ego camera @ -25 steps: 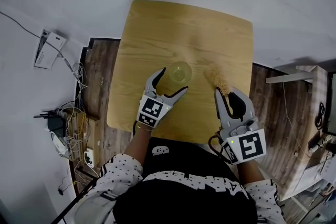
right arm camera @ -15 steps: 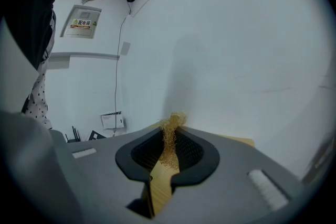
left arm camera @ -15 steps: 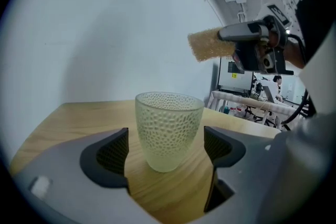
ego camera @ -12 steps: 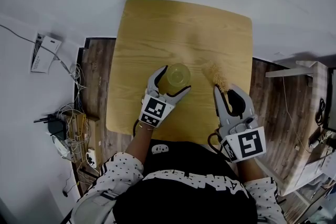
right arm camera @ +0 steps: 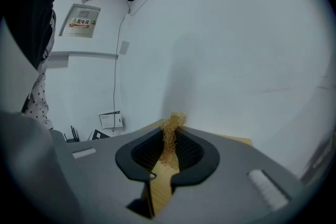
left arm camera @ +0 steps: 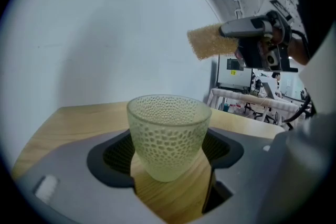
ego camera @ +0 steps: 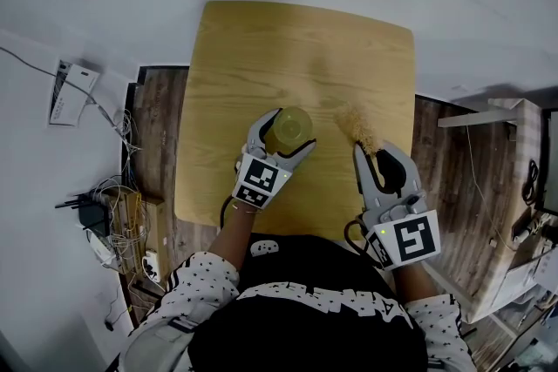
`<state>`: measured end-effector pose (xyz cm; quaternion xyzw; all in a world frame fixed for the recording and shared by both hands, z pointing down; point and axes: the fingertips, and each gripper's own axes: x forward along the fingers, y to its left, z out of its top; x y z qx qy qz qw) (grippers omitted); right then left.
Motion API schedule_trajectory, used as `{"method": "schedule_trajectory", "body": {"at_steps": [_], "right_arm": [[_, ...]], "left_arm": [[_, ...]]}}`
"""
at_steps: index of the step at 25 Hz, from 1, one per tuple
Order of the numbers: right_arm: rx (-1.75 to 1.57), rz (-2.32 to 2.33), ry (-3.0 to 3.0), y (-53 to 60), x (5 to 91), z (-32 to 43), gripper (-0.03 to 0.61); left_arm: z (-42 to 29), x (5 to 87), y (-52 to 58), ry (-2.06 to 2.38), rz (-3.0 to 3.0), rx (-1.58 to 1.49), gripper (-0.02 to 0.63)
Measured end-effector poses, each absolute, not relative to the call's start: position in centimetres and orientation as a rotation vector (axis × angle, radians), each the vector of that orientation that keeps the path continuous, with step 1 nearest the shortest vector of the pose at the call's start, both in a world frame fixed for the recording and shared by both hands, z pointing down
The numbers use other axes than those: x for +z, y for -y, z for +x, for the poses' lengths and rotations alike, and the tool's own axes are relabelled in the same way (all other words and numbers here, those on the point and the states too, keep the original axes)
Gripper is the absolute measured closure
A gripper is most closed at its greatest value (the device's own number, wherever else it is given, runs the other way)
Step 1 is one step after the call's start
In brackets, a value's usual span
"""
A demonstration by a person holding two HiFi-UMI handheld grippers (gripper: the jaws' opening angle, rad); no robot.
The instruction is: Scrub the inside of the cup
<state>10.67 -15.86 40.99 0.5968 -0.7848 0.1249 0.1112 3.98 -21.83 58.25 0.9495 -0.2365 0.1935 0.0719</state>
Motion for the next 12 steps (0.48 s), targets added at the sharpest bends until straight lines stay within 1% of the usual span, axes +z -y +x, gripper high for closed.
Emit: {"method": "schedule_trajectory", "body": {"at_steps": [1,2,12], "right_arm": [[0.366,1.754,2.304,15.8,41.0,10.7,0.512],[0.366,1.755,2.303,15.7,41.0,10.7,0.512],[0.355,1.757,2.299,15.1,40.9,10.7,0.512]], "left_arm": [[4.0,58.4,21.8,0.704,2.860,0.603,0.234],[4.1,58.5,21.7,0.694,2.867,0.614,0.239],[4.1,57.8,20.4,0.660,2.912,0.642,0.245]]}}
